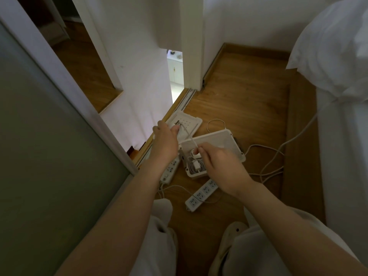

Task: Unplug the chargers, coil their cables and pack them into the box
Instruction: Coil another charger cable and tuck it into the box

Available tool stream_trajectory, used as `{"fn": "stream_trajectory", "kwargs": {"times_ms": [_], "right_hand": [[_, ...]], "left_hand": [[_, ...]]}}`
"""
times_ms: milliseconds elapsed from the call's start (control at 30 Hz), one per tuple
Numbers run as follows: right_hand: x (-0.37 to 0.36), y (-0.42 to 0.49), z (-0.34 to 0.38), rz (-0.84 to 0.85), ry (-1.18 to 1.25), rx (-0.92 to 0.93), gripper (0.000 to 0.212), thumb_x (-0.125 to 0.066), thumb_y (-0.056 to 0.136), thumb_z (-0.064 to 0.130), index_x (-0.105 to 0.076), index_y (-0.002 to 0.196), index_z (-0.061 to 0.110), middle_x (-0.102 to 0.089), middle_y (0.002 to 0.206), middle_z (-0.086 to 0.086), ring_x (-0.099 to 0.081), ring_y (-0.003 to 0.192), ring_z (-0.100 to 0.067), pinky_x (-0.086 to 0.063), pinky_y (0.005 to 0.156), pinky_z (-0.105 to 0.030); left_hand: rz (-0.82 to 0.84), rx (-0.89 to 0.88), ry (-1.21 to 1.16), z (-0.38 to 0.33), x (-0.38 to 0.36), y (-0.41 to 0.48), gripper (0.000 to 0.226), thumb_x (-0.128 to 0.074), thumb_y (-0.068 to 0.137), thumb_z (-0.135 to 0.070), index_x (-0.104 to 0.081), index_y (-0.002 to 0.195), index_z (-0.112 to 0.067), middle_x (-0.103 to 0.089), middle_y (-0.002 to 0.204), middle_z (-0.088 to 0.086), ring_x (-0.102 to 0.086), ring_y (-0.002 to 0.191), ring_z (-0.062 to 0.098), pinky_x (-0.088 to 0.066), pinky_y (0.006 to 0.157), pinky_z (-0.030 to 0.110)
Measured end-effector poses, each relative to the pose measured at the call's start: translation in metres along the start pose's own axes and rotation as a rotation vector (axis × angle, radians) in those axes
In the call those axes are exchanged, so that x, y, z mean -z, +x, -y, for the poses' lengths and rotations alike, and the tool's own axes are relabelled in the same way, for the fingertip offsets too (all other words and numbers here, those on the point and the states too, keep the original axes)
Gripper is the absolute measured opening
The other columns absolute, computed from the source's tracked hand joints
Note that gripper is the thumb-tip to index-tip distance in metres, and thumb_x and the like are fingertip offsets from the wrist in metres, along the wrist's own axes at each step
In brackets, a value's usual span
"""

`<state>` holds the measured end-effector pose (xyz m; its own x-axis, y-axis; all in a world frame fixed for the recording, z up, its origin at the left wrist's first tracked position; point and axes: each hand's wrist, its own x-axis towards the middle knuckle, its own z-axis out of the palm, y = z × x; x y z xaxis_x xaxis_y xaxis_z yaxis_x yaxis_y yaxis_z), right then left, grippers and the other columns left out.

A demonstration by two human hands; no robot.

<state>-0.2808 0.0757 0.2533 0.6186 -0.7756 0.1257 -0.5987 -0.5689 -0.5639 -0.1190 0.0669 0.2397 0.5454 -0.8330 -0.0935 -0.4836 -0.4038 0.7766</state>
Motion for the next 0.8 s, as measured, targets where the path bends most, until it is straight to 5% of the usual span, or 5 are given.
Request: {"fn": "stream_trajectory", "kwargs": {"times_ms": [167, 267, 400, 600, 800], "right_hand": [[-0.009, 0.000, 0.004, 0.062, -0.023, 0.069, 0.027, -0.031, 0.101, 0.029, -0.056, 0.105, 0.019, -0.053, 0.072, 0.008, -0.050, 0.058, -0.008, -0.043, 0.055, -0.024], [-0.012, -0.002, 0.007, 0.130, -0.014, 0.136, 0.028, -0.030, 0.101, 0.028, -0.056, 0.108, 0.019, -0.055, 0.077, 0.006, -0.050, 0.062, -0.009, -0.039, 0.056, -0.022], [-0.018, -0.003, 0.008, 0.167, 0.014, 0.152, 0.026, -0.034, 0.101, 0.025, -0.058, 0.108, 0.019, -0.047, 0.066, 0.011, -0.042, 0.049, -0.002, -0.028, 0.047, -0.015], [-0.014, 0.006, -0.012, 0.246, 0.141, -0.004, 0.025, -0.041, 0.099, 0.025, -0.065, 0.106, 0.023, -0.050, 0.066, 0.017, -0.045, 0.051, -0.003, -0.031, 0.049, -0.014], [-0.010, 0.011, -0.026, 0.330, 0.192, -0.072, 0.028, -0.040, 0.099, 0.032, -0.062, 0.083, 0.026, -0.047, 0.059, 0.016, -0.048, 0.056, 0.003, -0.033, 0.058, -0.019]], "left_hand": [[0.051, 0.300, -0.422, -0.006, -0.001, 0.006, 0.038, -0.031, 0.102, -0.037, -0.039, 0.123, -0.006, -0.054, 0.109, 0.015, -0.057, 0.093, 0.025, -0.048, 0.063, 0.028], [0.178, 0.605, -1.011, -0.014, 0.005, 0.002, 0.034, -0.035, 0.102, -0.036, -0.047, 0.105, -0.004, -0.050, 0.086, 0.014, -0.050, 0.071, 0.020, -0.046, 0.062, 0.029], [0.279, 0.680, -1.362, -0.017, 0.006, 0.002, 0.036, -0.040, 0.100, -0.040, -0.046, 0.099, -0.004, -0.049, 0.086, 0.017, -0.046, 0.065, 0.018, -0.051, 0.042, 0.023], [0.347, 0.523, -1.313, -0.021, 0.011, -0.003, 0.025, -0.049, 0.094, -0.034, -0.054, 0.097, -0.009, -0.053, 0.084, 0.011, -0.050, 0.068, 0.018, -0.045, 0.043, 0.020], [0.528, 0.396, -1.276, -0.025, 0.017, -0.008, 0.027, -0.043, 0.096, -0.033, -0.057, 0.096, -0.009, -0.060, 0.067, 0.007, -0.051, 0.043, 0.013, -0.037, 0.037, 0.016]]}}
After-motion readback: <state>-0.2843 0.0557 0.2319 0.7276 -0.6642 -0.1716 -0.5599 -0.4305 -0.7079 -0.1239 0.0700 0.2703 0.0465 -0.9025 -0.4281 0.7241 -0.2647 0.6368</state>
